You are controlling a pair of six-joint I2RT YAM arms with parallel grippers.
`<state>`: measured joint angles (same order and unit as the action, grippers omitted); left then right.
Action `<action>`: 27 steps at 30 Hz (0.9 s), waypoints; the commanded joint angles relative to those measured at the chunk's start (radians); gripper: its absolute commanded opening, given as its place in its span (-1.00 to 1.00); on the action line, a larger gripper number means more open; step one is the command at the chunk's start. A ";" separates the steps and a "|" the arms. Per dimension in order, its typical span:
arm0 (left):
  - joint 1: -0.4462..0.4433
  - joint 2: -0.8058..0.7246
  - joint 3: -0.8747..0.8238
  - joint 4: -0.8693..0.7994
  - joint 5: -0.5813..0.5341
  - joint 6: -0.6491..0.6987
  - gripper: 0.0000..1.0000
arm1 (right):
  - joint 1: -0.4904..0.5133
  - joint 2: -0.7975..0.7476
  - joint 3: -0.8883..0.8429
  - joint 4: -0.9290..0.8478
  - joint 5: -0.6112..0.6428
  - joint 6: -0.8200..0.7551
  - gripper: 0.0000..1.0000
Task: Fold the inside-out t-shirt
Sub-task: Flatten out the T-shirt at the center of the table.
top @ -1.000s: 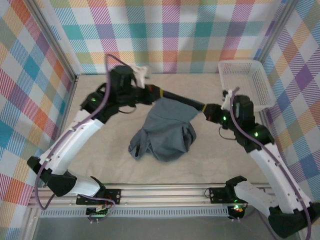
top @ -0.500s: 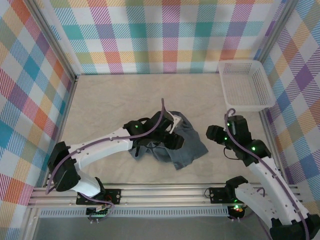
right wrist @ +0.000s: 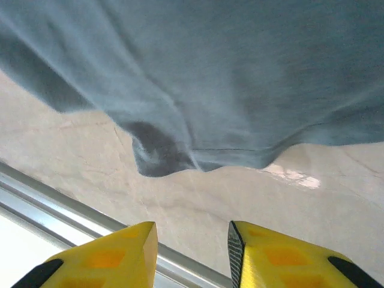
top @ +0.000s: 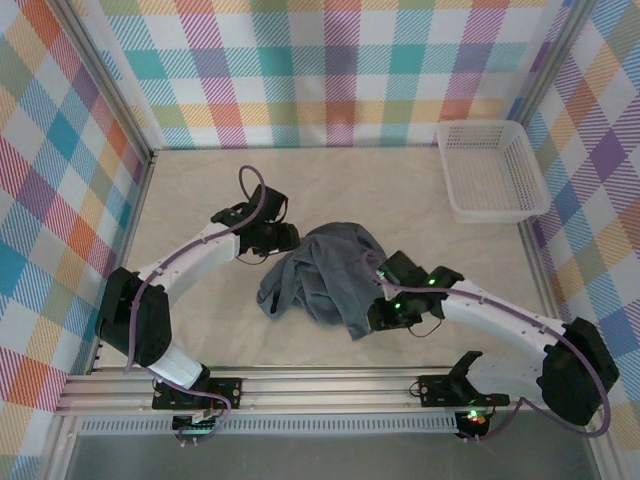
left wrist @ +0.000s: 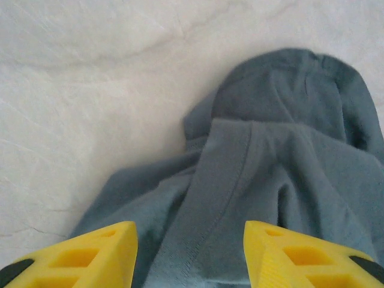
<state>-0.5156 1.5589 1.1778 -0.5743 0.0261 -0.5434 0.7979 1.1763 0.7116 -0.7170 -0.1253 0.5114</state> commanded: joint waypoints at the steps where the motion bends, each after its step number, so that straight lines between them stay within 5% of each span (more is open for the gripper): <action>1: -0.006 -0.009 0.008 -0.001 0.042 -0.025 0.01 | 0.112 0.072 0.025 0.043 0.147 0.015 -0.22; 7: -0.006 -0.039 -0.010 -0.003 0.039 -0.024 0.02 | 0.164 0.263 0.069 0.071 0.294 0.043 -0.13; 12: -0.004 -0.048 -0.018 -0.009 0.034 -0.022 0.03 | 0.164 0.308 0.063 0.128 0.289 0.035 -0.14; 23: -0.004 -0.048 -0.019 -0.009 0.031 -0.024 0.04 | 0.164 0.360 0.077 0.138 0.265 0.056 -0.59; 27: -0.004 -0.048 -0.024 -0.012 0.029 -0.021 0.04 | 0.164 0.308 0.086 0.065 0.279 0.058 -0.41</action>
<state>-0.5163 1.5471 1.1679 -0.5735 0.0547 -0.5613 0.9562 1.5150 0.7792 -0.5854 0.1387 0.5537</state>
